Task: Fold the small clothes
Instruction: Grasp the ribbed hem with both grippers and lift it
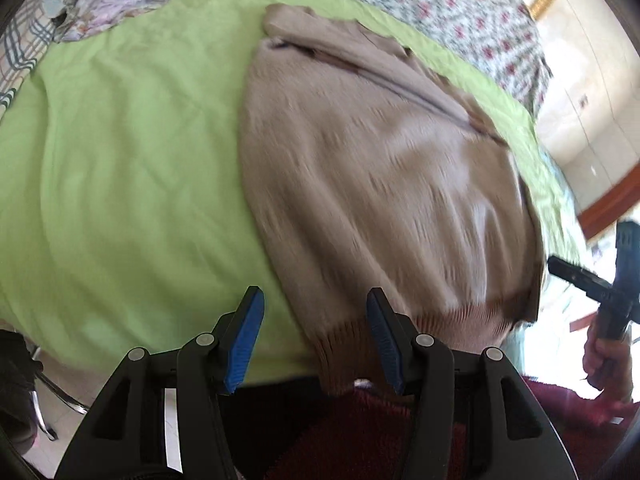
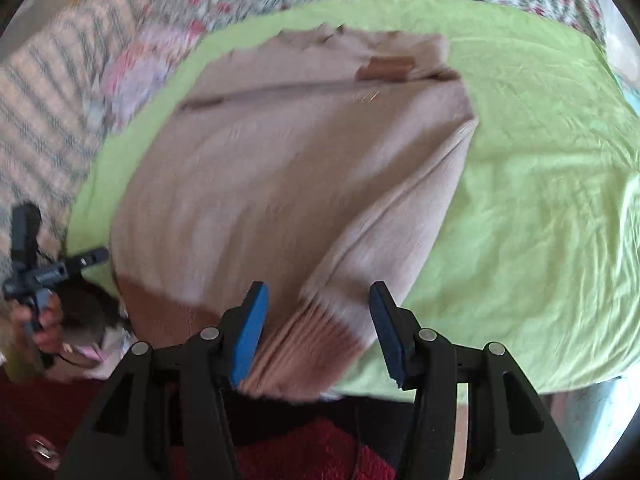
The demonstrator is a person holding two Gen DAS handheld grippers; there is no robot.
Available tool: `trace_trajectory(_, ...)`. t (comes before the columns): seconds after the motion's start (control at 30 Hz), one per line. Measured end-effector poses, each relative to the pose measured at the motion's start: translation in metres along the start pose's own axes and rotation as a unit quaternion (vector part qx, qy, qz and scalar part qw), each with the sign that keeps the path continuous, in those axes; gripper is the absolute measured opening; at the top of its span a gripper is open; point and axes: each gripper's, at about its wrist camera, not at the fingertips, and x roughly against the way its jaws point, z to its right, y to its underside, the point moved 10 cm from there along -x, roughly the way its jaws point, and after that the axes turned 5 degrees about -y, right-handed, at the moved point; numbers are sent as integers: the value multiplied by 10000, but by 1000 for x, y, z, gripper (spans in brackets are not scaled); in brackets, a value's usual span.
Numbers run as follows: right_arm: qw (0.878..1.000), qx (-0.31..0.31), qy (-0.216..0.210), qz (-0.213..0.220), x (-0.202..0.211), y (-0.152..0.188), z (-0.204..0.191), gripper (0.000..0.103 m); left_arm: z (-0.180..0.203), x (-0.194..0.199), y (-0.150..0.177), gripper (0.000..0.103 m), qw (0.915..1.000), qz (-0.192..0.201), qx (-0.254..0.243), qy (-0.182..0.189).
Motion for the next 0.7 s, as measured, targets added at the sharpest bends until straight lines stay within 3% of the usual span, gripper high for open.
trace_trajectory(0.2,9997,17,183,-152,-15,7,5,54,5,-16,13,52,9999,-114,-37,-122)
trace_trajectory(0.27,9996,12,270,-119,-14,9,10,40,5,-17,8,46,9997,-48,-89,-219)
trace_trajectory(0.3,9994,5,334,-99,-12,9,15,22,4,-16,7,27,9995,8,-99,-316)
trace_trajectory(0.33,9996,-46,278,-77,-9,9,18,11,4,-15,6,16,9992,40,-133,-370)
trace_trajectory(0.4,9995,-275,134,-6,6,13,34,10,7,-13,3,9,9994,70,-179,-295)
trace_trajectory(0.57,9923,-1147,-378,274,37,35,82,9,6,6,0,7,9984,329,-437,-131)
trace_trajectory(0.7,9796,-1539,-1217,443,34,46,91,9,-3,-1,2,8,9991,270,-330,27)
